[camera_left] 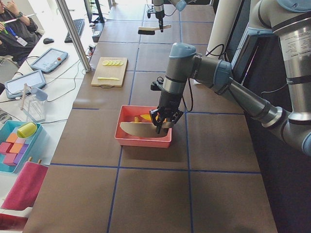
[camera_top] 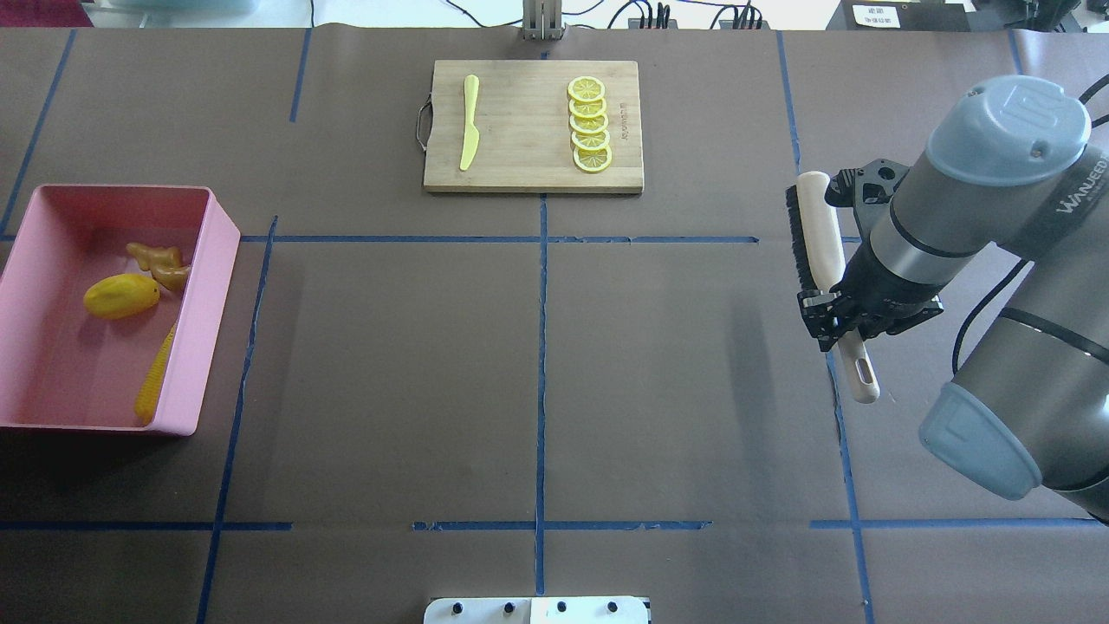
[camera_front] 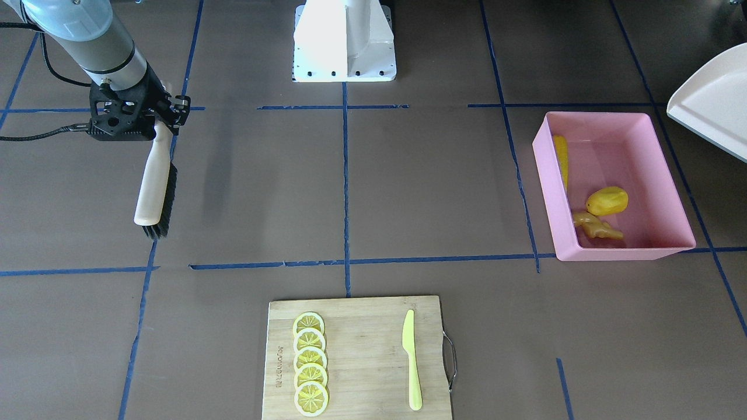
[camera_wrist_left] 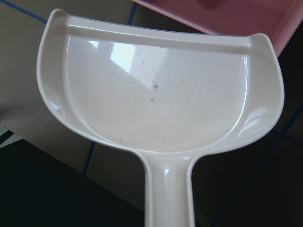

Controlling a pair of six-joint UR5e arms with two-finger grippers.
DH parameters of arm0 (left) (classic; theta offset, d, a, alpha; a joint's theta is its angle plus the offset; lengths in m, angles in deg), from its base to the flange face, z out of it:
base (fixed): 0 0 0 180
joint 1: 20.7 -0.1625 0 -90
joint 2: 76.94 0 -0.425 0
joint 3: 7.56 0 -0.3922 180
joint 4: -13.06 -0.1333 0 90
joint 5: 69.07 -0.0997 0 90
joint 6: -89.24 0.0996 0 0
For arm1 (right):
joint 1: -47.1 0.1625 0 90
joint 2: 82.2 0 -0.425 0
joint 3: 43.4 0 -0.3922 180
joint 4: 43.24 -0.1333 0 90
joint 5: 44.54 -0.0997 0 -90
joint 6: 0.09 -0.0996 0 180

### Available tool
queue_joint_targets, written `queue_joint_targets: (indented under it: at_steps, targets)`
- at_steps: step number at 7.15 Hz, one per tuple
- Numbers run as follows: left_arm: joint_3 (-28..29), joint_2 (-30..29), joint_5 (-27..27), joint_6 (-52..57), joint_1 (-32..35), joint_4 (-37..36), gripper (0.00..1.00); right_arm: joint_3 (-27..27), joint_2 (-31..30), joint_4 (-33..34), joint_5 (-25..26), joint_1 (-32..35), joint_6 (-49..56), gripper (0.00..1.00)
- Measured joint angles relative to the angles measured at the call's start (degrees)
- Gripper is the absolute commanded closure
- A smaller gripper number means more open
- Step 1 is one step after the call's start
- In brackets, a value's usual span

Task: Sweep and dump trash into bin
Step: 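Hold the empty white dustpan above the pink bin with the left gripper, then lower the empty dustpan with the left gripper while the right moves the brush back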

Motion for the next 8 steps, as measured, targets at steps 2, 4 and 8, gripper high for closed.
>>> queue_joint_targets:
  at_steps: [2, 4, 8]
  targets:
    - [-0.20, -2.96, -1.38, 0.23, -1.36, -2.24, 1.00, 0.00, -0.12, 0.00, -0.05, 0.13, 0.11, 1.00]
    - [-0.03, -7.07, 4.48, 0.21, -1.52, -4.33, 1.00, -0.05, -0.63, -0.10, -0.02, 0.24, 0.48, 1.00]
    - [0.78, -23.59, 15.81, -6.83, -4.47, -16.48, 1.00, 1.51, -10.53, -4.19, -0.50, 2.40, 6.59, 1.00]
